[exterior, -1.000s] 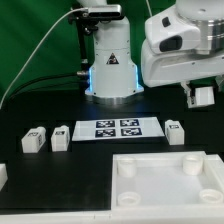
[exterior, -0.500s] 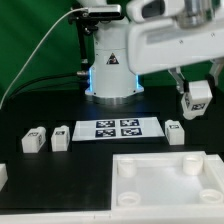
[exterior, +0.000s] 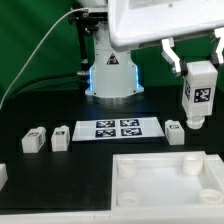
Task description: Assemble one leg
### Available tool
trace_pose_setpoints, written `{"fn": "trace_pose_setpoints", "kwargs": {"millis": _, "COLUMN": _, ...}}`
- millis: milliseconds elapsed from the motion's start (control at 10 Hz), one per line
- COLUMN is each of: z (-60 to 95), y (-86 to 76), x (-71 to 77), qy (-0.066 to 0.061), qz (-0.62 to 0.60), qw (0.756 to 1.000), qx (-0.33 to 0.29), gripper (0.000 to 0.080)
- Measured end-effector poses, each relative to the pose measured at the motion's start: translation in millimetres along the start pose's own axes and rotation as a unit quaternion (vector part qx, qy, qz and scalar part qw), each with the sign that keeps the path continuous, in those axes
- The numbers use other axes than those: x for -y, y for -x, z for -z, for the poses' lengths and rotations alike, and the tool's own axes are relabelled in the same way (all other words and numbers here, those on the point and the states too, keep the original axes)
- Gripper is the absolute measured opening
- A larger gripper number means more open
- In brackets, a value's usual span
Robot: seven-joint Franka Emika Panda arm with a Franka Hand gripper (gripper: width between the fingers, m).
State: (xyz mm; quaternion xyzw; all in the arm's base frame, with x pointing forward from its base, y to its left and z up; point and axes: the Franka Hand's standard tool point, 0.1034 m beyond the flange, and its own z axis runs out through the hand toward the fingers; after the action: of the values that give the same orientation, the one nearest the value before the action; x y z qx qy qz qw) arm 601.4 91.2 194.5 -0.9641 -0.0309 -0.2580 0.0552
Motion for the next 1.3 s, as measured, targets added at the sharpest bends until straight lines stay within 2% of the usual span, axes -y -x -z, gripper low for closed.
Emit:
{"fn": "trace_pose_setpoints", "kwargs": {"millis": 100, "z": 1.0, "y": -3.6, "x": -2.9, "qy": 0.007, "qz": 0.002, "qw": 0.999, "qx": -0.049, "gripper": 0.0294}}
{"fn": "trace_pose_setpoints", "kwargs": {"millis": 200, "z": -2.4, "y": 1.7, "x": -3.5, "qy": 0.007, "qz": 0.002, "qw": 0.999, "qx": -0.046, "gripper": 0.0294}}
{"fn": "trace_pose_setpoints", "kwargs": {"millis": 400, "z": -3.6, "y": 0.9, "x": -2.8, "qy": 0.007, "qz": 0.002, "qw": 0.999, "qx": -0.052, "gripper": 0.0294}}
{"fn": "trace_pose_setpoints", "kwargs": {"millis": 500, "z": -18.2, "y": 9.4, "x": 0.5, "qy": 0.007, "qz": 0.004, "qw": 0.997, "qx": -0.074, "gripper": 0.0294}}
{"fn": "trace_pose_setpoints", "kwargs": {"millis": 600, "z": -36.6, "y": 12.8, "x": 5.1, "qy": 0.002, "qz": 0.002, "qw": 0.998, "qx": -0.069, "gripper": 0.0294}}
{"fn": "trace_pose_setpoints", "kwargs": {"millis": 700, "z": -46.0, "y": 8.1, "x": 9.5, "qy": 0.000, "qz": -0.001, "qw": 0.997, "qx": -0.079, "gripper": 0.0294}}
{"fn": "trace_pose_setpoints", "kwargs": {"millis": 800, "z": -57.6, "y": 10.6, "x": 12.1, "qy": -0.001, "qz": -0.008, "qw": 0.997, "qx": -0.074, "gripper": 0.0294}}
{"fn": "trace_pose_setpoints", "kwargs": {"millis": 1000, "z": -67.2, "y": 8.0, "x": 8.5, "qy": 0.004, "qz": -0.016, "qw": 0.997, "qx": -0.073, "gripper": 0.0294}}
{"fn": "trace_pose_setpoints", "kwargs": {"millis": 1300, "z": -79.9, "y": 17.6, "x": 8.2, "qy": 0.004, "qz": -0.017, "qw": 0.998, "qx": -0.062, "gripper": 0.0294}}
